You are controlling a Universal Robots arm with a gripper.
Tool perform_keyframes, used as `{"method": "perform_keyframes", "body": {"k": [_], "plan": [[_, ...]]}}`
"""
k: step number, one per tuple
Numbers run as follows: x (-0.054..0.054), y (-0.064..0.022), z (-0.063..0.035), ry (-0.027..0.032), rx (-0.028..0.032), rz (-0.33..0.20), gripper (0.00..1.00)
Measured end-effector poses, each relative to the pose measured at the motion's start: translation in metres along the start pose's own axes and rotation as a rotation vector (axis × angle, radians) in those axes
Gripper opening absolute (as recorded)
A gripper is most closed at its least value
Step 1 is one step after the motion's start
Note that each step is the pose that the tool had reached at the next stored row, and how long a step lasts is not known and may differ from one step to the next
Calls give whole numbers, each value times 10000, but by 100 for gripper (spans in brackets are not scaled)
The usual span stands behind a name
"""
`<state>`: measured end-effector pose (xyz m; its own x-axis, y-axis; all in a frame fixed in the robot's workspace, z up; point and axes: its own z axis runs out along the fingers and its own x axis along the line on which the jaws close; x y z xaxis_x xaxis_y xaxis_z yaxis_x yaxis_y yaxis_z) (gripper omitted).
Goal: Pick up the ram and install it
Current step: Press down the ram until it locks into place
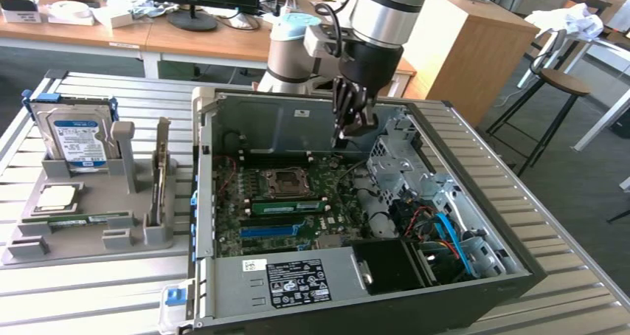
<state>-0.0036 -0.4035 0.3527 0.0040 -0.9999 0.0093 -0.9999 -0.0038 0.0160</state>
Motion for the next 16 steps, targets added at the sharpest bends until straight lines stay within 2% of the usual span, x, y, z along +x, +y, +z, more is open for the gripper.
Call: {"method": "perform_keyframes", "body": {"k": [16], "plan": [[-1,-1,86,0,0,0,10]]}}
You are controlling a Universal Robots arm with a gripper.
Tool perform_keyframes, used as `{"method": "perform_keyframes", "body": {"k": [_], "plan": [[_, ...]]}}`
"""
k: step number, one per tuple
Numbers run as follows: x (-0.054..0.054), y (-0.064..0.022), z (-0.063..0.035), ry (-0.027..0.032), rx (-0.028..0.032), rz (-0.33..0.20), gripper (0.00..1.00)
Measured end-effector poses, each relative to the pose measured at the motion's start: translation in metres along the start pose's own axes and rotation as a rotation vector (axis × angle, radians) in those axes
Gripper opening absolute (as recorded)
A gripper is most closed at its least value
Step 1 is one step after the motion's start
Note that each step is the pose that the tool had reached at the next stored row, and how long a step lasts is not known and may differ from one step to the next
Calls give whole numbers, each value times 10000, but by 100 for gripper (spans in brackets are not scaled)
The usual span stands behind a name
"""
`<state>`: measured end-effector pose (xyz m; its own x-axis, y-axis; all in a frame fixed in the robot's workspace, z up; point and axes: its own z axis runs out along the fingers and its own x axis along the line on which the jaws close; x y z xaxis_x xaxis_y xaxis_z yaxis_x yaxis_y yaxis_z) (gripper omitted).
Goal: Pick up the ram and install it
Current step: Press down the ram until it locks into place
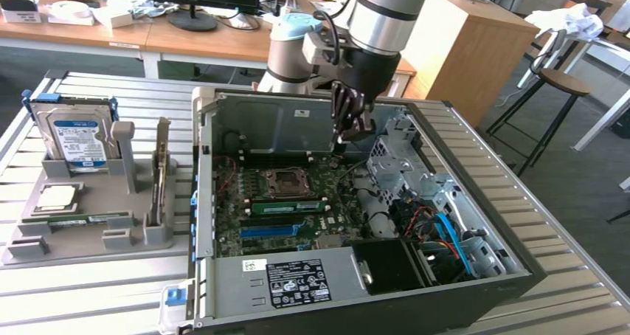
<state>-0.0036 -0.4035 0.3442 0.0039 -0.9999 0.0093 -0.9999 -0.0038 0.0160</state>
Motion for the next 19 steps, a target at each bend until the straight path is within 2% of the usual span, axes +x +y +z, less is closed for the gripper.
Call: {"method": "perform_keyframes", "body": {"k": [11,19], "plan": [[-1,-1,33,1,0,0,10],[-1,-2,103,1,1,1,10]]}}
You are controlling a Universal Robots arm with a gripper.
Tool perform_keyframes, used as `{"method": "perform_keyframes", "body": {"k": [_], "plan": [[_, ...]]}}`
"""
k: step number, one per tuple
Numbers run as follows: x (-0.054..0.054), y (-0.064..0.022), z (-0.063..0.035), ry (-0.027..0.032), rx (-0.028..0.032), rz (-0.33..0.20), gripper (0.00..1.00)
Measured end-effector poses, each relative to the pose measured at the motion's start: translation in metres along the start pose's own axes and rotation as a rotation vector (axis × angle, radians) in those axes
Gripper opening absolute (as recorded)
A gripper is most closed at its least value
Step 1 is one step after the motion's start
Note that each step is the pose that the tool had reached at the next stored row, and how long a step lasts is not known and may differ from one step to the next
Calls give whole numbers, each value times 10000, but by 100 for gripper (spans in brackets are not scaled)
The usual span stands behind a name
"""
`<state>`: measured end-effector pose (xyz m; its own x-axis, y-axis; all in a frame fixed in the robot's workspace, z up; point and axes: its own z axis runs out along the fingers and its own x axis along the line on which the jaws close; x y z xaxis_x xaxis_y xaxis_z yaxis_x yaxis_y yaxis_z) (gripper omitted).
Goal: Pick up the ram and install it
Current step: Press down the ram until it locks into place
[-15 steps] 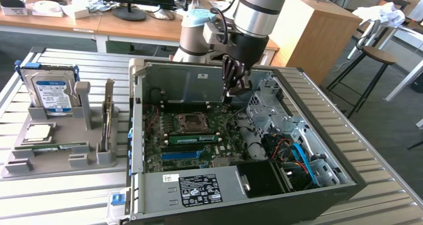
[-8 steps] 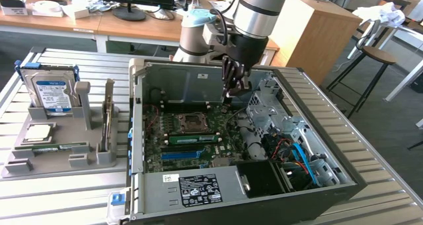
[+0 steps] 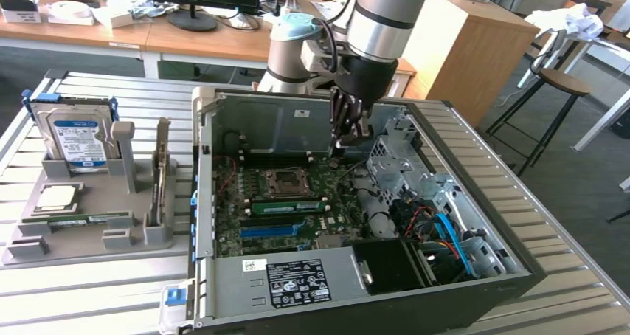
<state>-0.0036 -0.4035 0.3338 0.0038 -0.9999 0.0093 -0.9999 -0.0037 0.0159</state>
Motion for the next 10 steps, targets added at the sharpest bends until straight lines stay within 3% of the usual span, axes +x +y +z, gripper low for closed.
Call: {"method": "perform_keyframes", "body": {"k": [10], "plan": [[-1,-1,93,0,-1,0,10]]}}
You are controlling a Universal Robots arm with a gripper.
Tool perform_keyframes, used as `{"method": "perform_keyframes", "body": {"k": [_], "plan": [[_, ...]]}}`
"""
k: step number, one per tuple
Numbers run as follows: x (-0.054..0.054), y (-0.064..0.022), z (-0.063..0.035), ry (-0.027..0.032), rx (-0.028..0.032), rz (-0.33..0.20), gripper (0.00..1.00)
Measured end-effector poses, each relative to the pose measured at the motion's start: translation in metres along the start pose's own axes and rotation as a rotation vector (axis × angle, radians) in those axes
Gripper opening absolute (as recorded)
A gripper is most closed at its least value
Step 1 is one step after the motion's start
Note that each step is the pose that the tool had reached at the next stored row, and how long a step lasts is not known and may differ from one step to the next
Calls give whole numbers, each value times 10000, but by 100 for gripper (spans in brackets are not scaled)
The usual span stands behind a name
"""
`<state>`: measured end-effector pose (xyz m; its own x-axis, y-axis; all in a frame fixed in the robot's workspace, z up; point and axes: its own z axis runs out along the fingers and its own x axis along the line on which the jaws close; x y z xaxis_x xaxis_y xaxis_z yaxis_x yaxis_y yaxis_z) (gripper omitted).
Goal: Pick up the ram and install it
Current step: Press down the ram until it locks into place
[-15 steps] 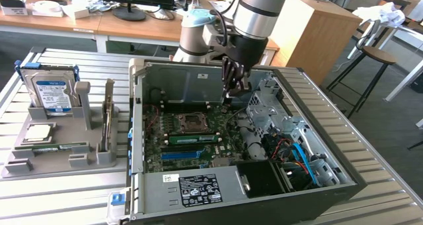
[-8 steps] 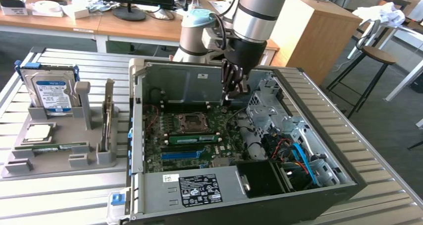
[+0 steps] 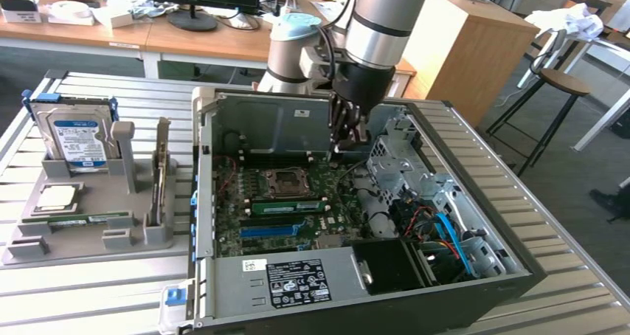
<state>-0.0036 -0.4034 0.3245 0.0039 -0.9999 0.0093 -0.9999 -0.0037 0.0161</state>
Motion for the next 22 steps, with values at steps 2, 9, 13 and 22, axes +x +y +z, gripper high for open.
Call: {"method": "perform_keyframes", "body": {"k": [2,9,13,22], "plan": [[0,0,16,0,0,0,10],[-1,-1,77,0,1,0,10],[-1,-2,112,-1,1,0,10],[-2,-3,180,0,1,0,10]]}}
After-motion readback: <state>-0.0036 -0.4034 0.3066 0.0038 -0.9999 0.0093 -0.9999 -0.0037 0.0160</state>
